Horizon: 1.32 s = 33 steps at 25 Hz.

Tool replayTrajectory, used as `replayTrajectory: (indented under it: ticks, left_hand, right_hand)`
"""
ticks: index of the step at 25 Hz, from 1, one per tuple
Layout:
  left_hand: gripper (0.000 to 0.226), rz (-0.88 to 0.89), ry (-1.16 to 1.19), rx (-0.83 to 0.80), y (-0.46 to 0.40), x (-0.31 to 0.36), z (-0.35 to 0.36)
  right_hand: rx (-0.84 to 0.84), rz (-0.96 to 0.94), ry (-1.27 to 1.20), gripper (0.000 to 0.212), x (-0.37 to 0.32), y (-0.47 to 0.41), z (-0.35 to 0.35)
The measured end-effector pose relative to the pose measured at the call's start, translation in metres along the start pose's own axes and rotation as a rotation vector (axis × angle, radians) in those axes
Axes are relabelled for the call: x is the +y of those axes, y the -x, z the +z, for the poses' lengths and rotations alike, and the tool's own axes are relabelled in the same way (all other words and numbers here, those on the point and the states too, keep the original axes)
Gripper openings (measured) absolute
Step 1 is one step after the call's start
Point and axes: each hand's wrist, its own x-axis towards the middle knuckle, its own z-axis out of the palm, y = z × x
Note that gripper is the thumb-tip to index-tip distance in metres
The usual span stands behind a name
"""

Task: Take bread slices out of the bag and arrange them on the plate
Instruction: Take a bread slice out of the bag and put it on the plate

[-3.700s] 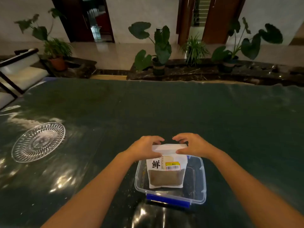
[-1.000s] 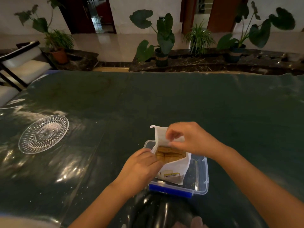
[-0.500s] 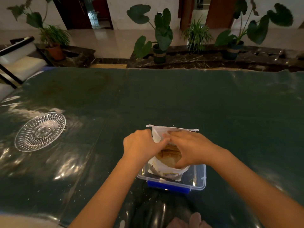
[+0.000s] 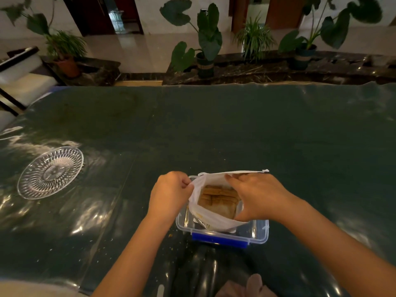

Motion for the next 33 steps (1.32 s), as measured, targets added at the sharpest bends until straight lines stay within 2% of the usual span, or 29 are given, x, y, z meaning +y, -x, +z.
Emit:
replayTrajectory:
  ticks: [2, 5, 8, 10, 12, 17, 21, 27, 33]
  left_hand:
    - [0.027, 0.032, 0.022, 0.001, 0.002, 0.001, 0.002]
    - [0.032, 0.036, 0.044, -0.003, -0.002, -0.003, 0.004]
    - [0.038, 0.031, 0.081, -0.012, -0.001, -0.005, 0.003]
    - [0.04, 0.036, 0.086, -0.013, -0.001, -0.007, 0.003]
    - [0.04, 0.028, 0.084, -0.014, -0.002, -0.011, 0.003]
    - [0.04, 0.017, 0.121, -0.046, 0.0, -0.012, 0.006]
    - [0.038, 0.024, 0.138, -0.065, 0.0, -0.009, 0.007]
    - [0.04, 0.017, 0.122, -0.06, 0.002, -0.01, 0.007]
    - [0.021, -0.004, 0.154, -0.101, 0.003, -0.01, 0.007]
  right_hand:
    - [-0.103, 0.028, -0.061, 0.074, -0.006, -0.011, -0.005]
    - [-0.223, 0.048, -0.348, 0.033, -0.019, -0.046, -0.007]
    - [-0.351, 0.151, -0.426, 0.031, -0.022, -0.08, 0.004]
    - [-0.472, 0.232, -0.327, 0.029, -0.017, -0.094, 0.019]
    - [-0.524, 0.272, -0.268, 0.03, -0.011, -0.101, 0.037]
    - [-0.403, 0.301, -0.226, 0.033, -0.003, -0.099, 0.068]
    - [-0.285, 0.386, -0.347, 0.036, -0.004, -0.1, 0.081]
    - [-0.356, 0.325, -0.517, 0.038, 0.002, -0.096, 0.093]
    - [-0.311, 0.259, -0.457, 0.024, 0.007, -0.09, 0.095]
